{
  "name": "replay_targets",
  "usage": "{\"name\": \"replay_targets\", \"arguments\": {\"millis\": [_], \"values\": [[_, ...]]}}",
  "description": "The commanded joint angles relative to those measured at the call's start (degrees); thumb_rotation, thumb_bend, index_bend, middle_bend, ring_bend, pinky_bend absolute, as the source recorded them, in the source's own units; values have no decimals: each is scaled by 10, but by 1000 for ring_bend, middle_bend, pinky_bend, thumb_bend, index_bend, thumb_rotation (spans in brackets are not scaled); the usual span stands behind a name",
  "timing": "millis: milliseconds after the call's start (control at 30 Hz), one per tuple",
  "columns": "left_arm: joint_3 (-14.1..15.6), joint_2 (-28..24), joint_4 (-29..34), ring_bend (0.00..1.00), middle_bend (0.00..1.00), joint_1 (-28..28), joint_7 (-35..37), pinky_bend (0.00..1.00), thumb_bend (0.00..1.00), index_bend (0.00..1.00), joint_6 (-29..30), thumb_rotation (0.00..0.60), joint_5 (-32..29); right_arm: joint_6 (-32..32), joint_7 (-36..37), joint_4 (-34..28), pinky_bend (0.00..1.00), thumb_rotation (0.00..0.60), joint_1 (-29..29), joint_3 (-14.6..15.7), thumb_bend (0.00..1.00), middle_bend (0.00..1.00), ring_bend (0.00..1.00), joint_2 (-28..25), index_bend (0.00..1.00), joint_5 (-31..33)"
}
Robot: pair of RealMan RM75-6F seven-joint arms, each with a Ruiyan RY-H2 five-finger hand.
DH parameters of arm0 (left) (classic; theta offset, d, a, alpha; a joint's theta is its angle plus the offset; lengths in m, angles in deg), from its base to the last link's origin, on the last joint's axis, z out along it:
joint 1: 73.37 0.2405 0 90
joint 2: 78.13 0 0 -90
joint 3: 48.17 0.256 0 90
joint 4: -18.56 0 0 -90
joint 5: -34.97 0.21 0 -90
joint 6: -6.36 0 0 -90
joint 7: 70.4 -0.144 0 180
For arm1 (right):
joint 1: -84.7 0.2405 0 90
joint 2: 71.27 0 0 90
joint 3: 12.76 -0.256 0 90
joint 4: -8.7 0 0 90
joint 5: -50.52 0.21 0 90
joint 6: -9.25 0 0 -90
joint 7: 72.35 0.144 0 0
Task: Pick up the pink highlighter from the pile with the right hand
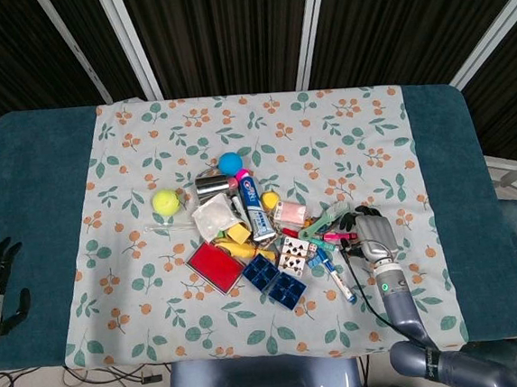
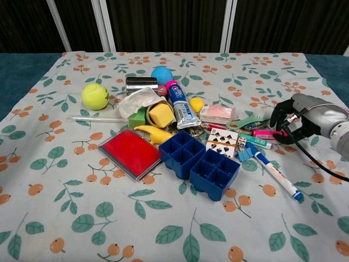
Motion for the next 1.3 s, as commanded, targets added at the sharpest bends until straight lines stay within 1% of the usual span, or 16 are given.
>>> {"name": "replay_targets", "arguments": {"millis": [33, 300, 533, 833, 1067, 1300], "values": [[0, 0, 0, 54, 0, 0, 0, 89, 519, 0, 0, 600, 0, 3, -4, 3, 224, 600, 2, 0, 462, 494, 229, 2, 499, 2], [0, -1, 0, 55, 0, 0, 1, 89, 519, 0, -2, 600, -2, 13, -18, -1, 224, 600, 5, 3, 460, 494, 232, -5, 499, 7], [0, -1, 2, 54, 0, 0, 0, 96, 519, 0, -2, 600, -2, 14, -24, -11, 224, 600, 5, 5, 438, 497, 232, -13, 498, 5], [0, -2, 2, 54, 0, 0, -1, 99, 519, 0, -3, 600, -4, 29, -58, -30, 224, 600, 9, 18, 394, 500, 232, -31, 499, 12], [0, -2, 2, 54, 0, 0, 0, 101, 519, 0, -3, 600, -5, 33, -68, -28, 224, 600, 12, 17, 376, 510, 234, -28, 500, 24], [-2, -3, 3, 55, 0, 0, 1, 106, 519, 0, -2, 600, -6, 30, -65, -21, 224, 600, 12, 15, 379, 580, 298, -20, 570, 28]]}}
